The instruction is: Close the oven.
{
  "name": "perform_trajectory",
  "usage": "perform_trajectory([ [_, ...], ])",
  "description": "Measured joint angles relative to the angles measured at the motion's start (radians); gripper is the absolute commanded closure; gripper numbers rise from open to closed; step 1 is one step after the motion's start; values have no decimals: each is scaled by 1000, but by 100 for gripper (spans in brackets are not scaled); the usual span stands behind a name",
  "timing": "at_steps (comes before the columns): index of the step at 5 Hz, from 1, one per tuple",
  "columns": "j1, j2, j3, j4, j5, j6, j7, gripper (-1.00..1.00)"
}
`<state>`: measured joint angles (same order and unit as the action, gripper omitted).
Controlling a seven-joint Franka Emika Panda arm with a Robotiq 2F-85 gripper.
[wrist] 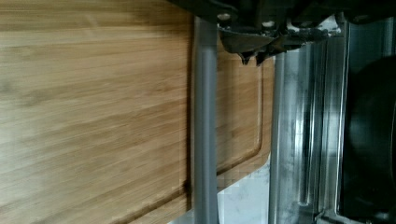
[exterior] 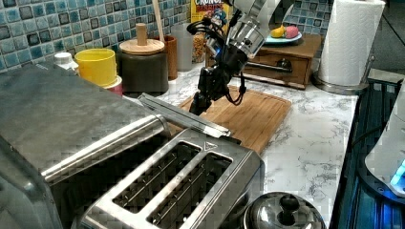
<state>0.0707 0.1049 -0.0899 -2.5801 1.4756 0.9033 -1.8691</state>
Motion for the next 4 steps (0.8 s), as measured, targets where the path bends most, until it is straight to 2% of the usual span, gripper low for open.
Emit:
perform_trajectory([
  [4,-20,76,33,35,24,-8,2,100],
])
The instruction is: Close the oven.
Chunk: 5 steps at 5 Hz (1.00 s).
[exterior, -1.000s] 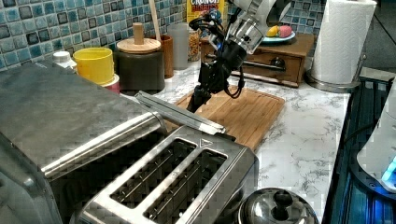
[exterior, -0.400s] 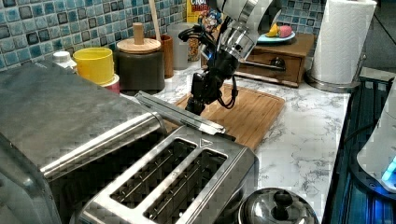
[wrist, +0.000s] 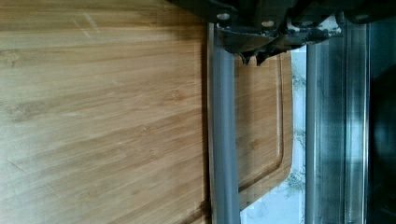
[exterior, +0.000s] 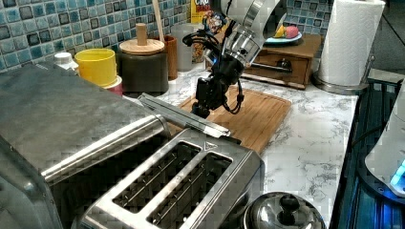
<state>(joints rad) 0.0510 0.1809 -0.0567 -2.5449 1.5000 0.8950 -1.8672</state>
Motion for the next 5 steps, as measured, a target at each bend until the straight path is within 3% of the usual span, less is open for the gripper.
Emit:
perform_trajectory([
  [3,20,-125,57,-45,8,92,204,100],
  [4,31,-175,108,-45,-73,171,355,100],
  [5,34,-207,164,-29,-366,230,626,100],
])
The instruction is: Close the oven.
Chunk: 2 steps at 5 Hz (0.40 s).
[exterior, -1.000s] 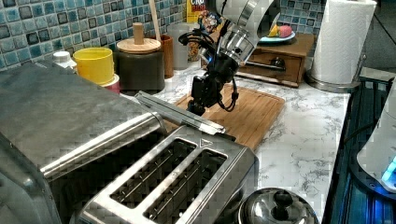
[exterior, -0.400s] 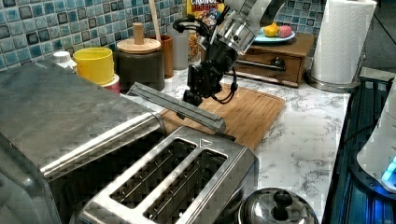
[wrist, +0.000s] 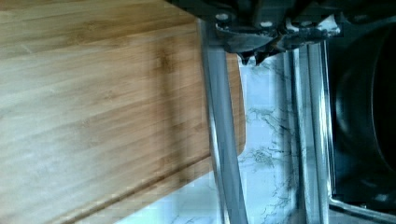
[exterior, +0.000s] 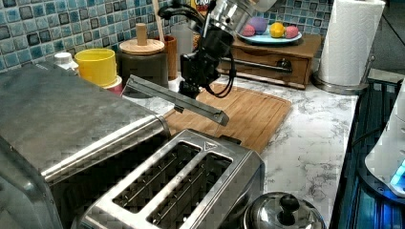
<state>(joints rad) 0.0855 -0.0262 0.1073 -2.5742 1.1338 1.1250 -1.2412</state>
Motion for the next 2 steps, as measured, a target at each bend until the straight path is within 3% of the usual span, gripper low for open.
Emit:
perform_trajectory([
  [1,-6,-9,47,43,-200,-8,240,100],
  [2,-25,-10,80,113,-495,-103,492,100],
])
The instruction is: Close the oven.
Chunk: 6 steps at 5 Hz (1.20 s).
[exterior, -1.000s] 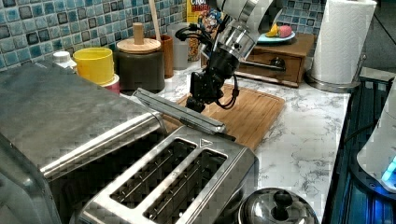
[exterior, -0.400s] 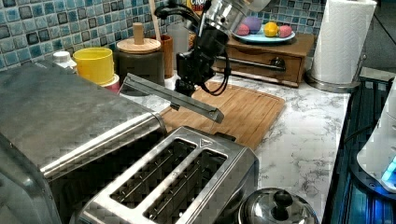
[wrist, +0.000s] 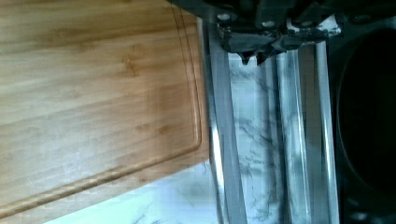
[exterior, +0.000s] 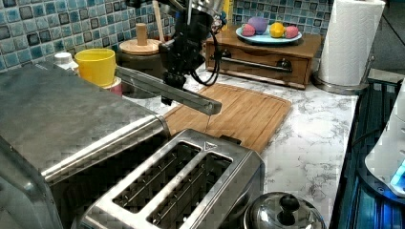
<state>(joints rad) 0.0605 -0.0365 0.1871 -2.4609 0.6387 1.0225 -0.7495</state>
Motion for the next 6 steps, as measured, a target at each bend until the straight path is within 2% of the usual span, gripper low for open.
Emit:
perform_trajectory([
  [1,-2,23,45,107,-255,-96,305,100],
  [4,12,106,187,363,-782,-189,760,100],
  [6,32,108,200,422,-743,-250,803,100],
])
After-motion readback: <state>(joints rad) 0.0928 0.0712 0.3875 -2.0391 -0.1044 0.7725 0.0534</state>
